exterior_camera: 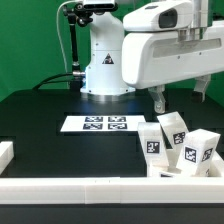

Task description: Assemble stool

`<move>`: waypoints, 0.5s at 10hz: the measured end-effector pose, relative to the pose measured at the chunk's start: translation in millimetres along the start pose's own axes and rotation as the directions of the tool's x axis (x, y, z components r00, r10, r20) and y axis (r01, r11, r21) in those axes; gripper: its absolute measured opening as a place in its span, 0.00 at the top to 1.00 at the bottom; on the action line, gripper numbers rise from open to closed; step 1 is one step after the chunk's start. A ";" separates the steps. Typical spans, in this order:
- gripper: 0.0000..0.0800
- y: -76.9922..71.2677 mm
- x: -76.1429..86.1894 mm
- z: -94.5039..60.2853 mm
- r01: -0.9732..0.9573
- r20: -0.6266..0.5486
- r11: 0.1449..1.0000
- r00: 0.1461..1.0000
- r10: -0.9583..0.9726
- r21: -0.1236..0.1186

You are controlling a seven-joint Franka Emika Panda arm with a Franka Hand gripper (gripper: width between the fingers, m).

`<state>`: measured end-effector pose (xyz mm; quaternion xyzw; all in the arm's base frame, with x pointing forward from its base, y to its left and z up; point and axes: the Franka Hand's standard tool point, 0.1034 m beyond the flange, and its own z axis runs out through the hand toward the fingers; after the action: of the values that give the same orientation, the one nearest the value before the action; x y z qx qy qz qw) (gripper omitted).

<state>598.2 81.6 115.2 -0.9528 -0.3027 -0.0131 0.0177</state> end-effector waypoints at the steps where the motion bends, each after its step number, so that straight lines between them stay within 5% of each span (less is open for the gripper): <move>1: 0.19 1.4 -0.9 0.0 0.048 0.004 0.999 0.999 -0.048 -0.005; 5: 0.19 3.6 -3.6 1.4 0.363 0.055 0.931 0.931 -0.361 -0.032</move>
Offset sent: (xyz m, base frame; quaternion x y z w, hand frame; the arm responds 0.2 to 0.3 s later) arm 0.0041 0.0133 0.0030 0.0013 -0.0053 -0.2748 0.9615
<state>597.4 76.6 113.6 -0.8809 -0.4732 0.0007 -0.0120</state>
